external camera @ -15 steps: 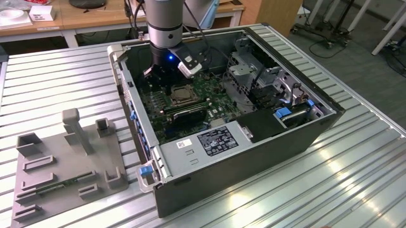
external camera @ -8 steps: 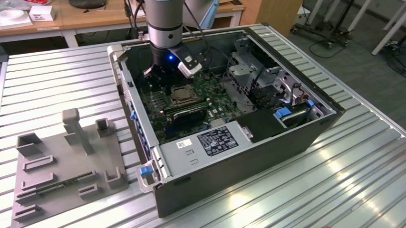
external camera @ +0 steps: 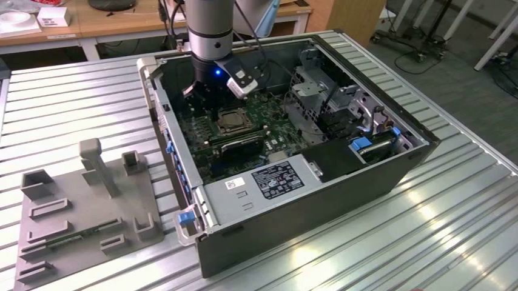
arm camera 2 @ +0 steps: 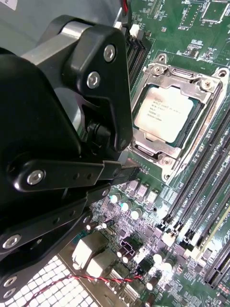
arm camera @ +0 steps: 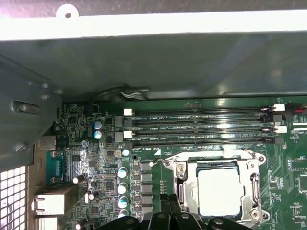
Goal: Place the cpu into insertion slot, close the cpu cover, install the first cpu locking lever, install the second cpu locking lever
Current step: 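Install the first cpu locking lever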
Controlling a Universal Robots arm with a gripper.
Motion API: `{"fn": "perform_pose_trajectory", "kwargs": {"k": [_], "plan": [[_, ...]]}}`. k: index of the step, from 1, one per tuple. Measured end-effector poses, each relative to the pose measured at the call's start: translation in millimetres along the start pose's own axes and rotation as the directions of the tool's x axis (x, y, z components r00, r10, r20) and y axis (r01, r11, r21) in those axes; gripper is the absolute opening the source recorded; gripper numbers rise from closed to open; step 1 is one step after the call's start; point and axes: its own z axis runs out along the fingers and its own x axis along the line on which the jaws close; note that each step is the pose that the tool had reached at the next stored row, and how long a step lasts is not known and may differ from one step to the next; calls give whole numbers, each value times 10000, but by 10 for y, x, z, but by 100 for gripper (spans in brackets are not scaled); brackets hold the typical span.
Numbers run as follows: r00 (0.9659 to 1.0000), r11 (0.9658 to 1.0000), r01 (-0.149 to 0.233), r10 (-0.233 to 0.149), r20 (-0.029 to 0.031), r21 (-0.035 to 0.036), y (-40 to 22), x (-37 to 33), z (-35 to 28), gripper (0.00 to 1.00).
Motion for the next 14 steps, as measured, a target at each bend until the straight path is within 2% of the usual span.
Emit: {"fn": "perform_pose_trajectory", "kwargs": {"k": [7, 14], "plan": [[10000, 10000, -1, 1, 8, 0, 1, 8, -15, 11], [10000, 10000, 2, -2, 43, -3, -3, 79, -17, 11]]}}
